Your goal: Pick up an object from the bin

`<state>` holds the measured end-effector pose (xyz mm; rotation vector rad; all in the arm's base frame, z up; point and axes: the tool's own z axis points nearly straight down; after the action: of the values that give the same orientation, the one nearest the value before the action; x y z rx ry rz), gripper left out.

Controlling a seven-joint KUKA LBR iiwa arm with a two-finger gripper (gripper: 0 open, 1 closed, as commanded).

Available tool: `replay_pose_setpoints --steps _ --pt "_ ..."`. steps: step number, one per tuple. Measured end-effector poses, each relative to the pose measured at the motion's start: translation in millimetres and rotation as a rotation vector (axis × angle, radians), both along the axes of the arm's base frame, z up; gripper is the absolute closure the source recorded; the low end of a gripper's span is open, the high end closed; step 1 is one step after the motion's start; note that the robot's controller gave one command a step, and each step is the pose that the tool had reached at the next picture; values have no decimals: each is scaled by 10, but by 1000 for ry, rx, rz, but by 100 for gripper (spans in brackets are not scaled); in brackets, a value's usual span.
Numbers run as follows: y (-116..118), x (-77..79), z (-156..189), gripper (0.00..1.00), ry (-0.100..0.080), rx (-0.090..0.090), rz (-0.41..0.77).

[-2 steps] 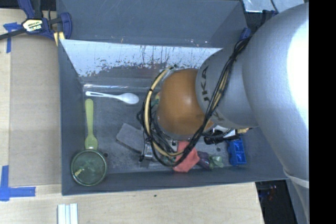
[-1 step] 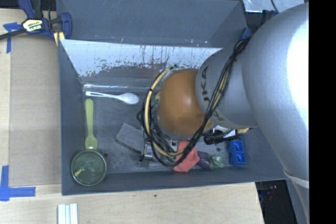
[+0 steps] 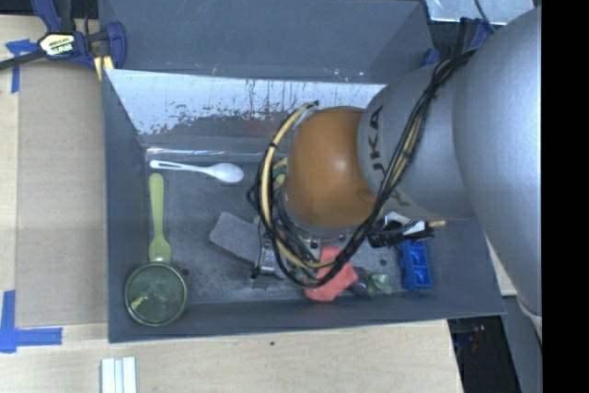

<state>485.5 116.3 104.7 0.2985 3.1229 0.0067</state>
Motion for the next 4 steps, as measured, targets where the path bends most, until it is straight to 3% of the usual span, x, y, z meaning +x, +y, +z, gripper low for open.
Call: replay_pose_setpoints --steps 1,4 --pt "-1 13 373 100 -3 1 1" --pt "-6 18 971 100 -4 1 4"
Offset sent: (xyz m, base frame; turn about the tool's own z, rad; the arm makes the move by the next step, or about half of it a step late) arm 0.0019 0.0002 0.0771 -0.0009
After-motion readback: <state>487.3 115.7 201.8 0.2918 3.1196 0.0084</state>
